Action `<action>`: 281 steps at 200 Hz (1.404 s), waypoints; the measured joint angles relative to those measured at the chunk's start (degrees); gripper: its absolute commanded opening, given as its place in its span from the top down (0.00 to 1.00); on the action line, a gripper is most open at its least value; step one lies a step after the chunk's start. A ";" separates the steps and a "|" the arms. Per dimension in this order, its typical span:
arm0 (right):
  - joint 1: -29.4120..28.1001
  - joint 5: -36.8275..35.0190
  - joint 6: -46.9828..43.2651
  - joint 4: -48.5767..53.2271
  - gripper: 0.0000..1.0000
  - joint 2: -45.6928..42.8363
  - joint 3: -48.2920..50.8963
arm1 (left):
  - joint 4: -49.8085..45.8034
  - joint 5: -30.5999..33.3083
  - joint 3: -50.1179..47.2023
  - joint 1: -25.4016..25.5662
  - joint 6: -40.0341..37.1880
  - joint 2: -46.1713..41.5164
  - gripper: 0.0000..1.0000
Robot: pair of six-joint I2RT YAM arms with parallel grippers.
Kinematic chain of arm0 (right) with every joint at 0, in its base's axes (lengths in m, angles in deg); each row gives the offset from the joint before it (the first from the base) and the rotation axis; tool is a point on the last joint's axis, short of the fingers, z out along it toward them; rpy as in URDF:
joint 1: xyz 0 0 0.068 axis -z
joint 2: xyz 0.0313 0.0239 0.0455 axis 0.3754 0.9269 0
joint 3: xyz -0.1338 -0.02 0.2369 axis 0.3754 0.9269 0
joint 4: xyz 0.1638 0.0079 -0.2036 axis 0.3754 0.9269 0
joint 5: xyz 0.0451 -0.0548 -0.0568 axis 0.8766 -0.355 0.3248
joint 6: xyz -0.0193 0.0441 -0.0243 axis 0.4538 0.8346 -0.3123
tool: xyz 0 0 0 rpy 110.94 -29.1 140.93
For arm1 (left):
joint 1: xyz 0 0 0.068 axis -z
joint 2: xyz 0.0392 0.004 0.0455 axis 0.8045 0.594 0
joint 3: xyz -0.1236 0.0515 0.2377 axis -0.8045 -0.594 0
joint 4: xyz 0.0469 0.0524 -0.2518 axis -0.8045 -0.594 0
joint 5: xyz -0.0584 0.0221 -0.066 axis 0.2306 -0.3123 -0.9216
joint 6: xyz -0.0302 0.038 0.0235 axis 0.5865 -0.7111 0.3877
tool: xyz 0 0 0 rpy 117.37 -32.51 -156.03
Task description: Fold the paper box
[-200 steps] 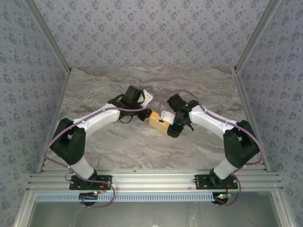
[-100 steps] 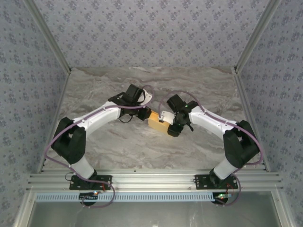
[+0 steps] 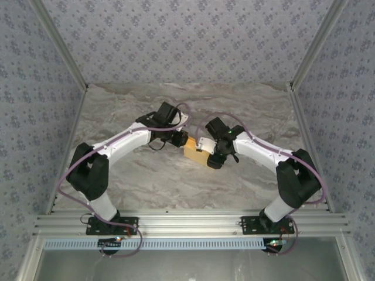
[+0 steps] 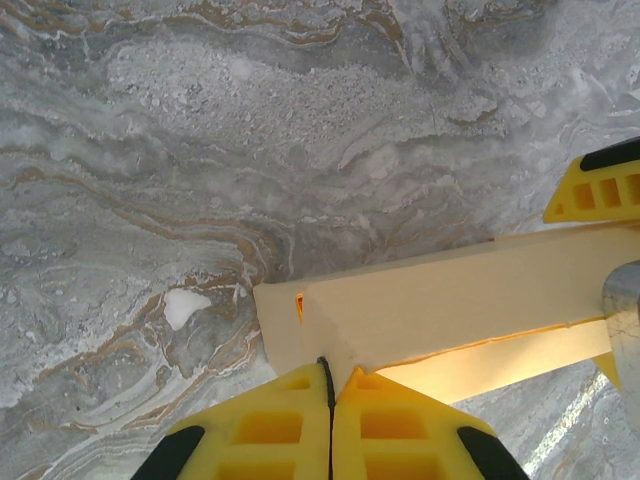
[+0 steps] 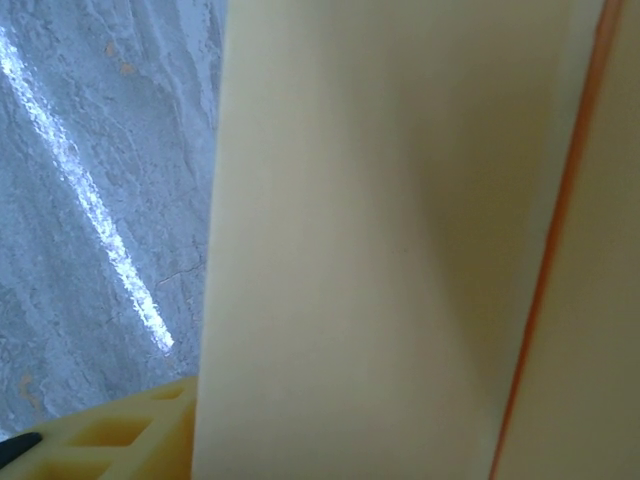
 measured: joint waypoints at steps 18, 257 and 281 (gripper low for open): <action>-0.17 -0.85 -0.46 -0.48 0.43 -0.04 0.09 | -1.01 -0.22 0.59 -0.11 0.04 0.17 0.95; -4.79 -9.92 -0.39 -5.05 0.46 -0.55 1.77 | -5.46 -3.67 3.17 -2.36 3.41 0.92 0.97; -4.39 -9.05 -0.39 -5.16 0.46 -0.74 1.92 | -5.46 -3.19 3.17 -2.32 2.95 0.94 0.97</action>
